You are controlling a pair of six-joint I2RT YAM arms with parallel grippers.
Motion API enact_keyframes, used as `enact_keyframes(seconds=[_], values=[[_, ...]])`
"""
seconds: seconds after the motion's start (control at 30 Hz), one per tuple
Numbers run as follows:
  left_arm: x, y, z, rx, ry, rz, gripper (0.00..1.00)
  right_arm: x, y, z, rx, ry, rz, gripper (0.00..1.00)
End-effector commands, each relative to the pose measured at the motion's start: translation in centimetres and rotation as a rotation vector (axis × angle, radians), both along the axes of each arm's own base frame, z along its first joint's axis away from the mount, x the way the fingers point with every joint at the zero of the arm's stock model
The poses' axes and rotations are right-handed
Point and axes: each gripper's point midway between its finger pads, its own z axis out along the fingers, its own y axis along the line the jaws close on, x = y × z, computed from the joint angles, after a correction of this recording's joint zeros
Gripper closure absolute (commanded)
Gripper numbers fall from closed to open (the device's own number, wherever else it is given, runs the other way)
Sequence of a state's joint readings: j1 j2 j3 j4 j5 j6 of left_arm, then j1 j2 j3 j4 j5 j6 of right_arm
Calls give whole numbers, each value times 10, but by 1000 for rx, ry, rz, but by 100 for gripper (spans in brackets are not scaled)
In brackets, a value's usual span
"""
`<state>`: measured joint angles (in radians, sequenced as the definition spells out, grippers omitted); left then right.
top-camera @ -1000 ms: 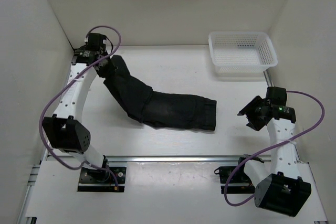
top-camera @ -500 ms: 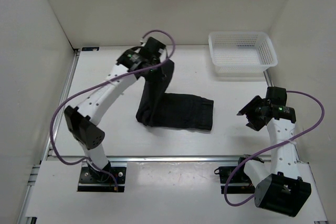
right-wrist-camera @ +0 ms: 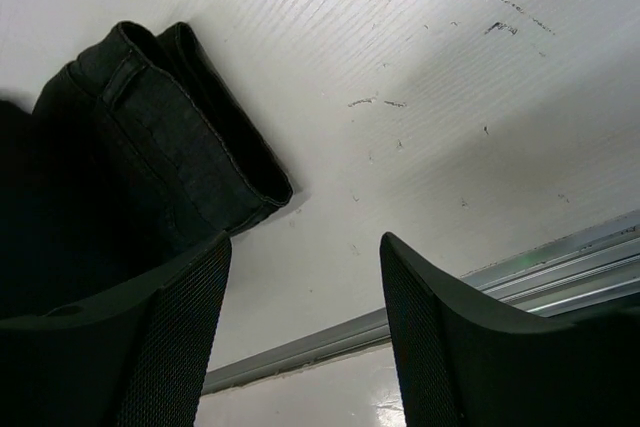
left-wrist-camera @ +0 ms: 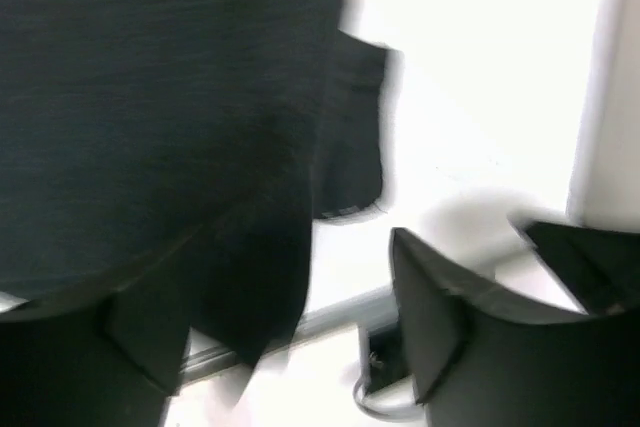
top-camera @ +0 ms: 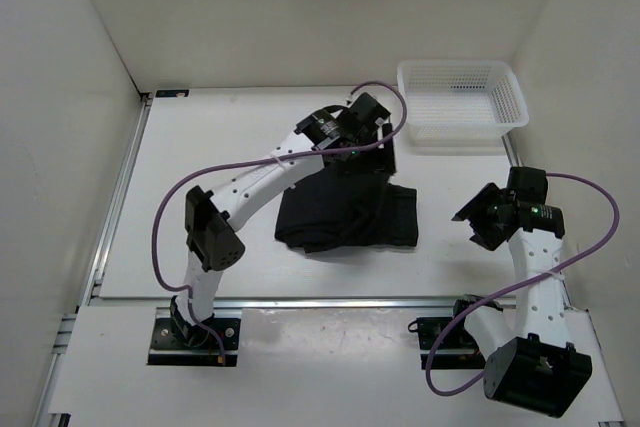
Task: Fold and stack the trousers
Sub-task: Fold the trousers
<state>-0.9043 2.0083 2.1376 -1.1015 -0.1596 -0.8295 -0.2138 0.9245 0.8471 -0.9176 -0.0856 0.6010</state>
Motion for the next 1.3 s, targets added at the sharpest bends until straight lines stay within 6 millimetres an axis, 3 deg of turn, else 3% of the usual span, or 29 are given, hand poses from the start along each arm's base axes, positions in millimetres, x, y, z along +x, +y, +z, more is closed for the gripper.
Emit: enact_keyframes(seconds=[0.0,0.07,0.1,0.13,0.17,0.2,0.23,0.27,0.33,0.43,0.57,0.7,0.77,0.83,0.9,0.97,1.0,1.03,1.07,1.1,1.13,1.2,1.27], values=[[-37,-64,31,-213,26,-318,9,2,-2,9,-24,-32,21,33],[-30,-48,24,-151,30,-283,4,3,3,8,-4,-39,48,33],[-15,-22,12,-72,26,-217,3,4,5,11,-3,-66,81,33],[-7,-8,12,-53,15,-190,3,6,10,11,12,-79,110,35],[-4,10,28,-65,-12,-159,4,14,22,20,65,-139,173,35],[0,24,29,-62,-10,-132,5,18,30,26,94,-179,222,35],[13,49,18,-42,10,-75,7,20,36,27,116,-196,276,35],[15,65,30,-51,-11,-45,7,24,47,26,147,-196,331,31],[24,96,23,-24,-1,15,8,26,64,25,190,-189,417,23],[28,126,30,-21,-19,69,8,37,95,20,183,-157,556,12],[28,151,16,31,0,116,8,49,124,-6,111,-55,648,11],[15,167,2,65,33,133,8,60,141,-23,101,-24,689,19],[9,177,-9,84,60,144,8,65,155,-30,95,-10,720,29],[5,179,-6,75,46,145,8,61,164,-44,64,35,752,33],[3,184,-9,80,54,154,8,64,179,-40,57,28,783,38],[3,186,-6,80,42,159,8,68,185,-37,40,22,774,55],[5,189,-6,80,43,168,8,69,191,-30,24,6,790,67],[5,189,-6,80,43,168,8,69,193,-19,14,-10,786,88],[5,191,-3,81,31,174,8,69,195,-11,-6,-25,791,96],[7,196,0,87,30,177,8,70,196,-3,-53,-44,794,100],[6,196,3,86,28,178,8,75,200,20,-68,-101,794,100],[13,204,6,95,11,190,8,68,199,42,-107,-131,799,100],[13,207,9,95,11,199,8,68,188,61,-151,-156,767,100]])
